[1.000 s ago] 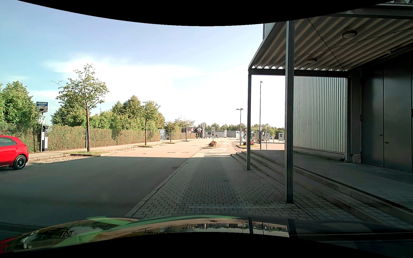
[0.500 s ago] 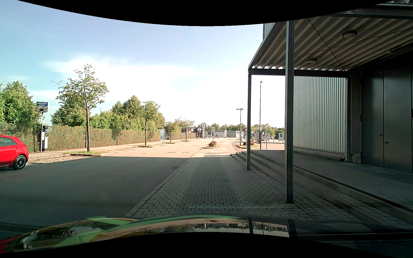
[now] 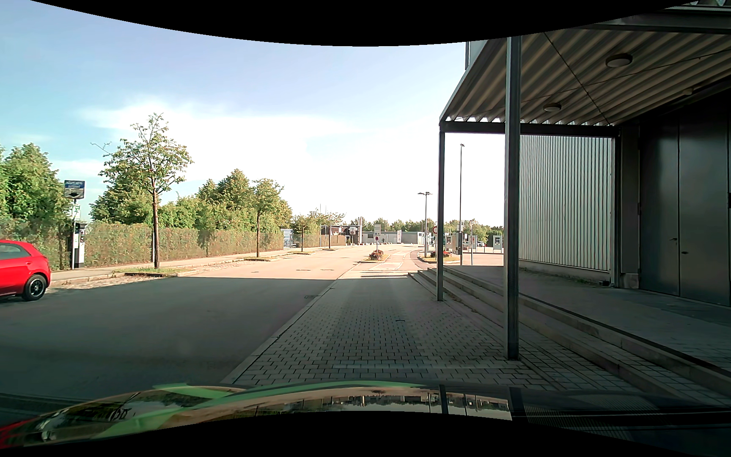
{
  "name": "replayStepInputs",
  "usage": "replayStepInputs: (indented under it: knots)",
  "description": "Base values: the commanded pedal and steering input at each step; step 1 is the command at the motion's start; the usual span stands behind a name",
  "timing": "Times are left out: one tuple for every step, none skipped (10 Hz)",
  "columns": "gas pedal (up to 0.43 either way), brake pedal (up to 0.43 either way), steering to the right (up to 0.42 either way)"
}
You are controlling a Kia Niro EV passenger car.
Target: Follow the waypoints while adhering to traffic rules and regulations
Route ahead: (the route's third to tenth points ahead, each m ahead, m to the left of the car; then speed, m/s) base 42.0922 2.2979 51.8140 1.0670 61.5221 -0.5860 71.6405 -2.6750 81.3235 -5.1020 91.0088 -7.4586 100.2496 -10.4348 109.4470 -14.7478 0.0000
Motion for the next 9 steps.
replayStepInputs:
  knots:
    - [0.000,0.232,-0.068]
    - [0.000,0.232,-0.068]
    - [0.000,0.232,-0.067]
    - [0.000,0.232,-0.067]
    - [0.000,0.232,-0.068]
    - [0.000,0.232,-0.067]
    - [0.000,0.232,-0.067]
    - [0.000,0.232,-0.068]
    - [0.000,0.232,-0.068]
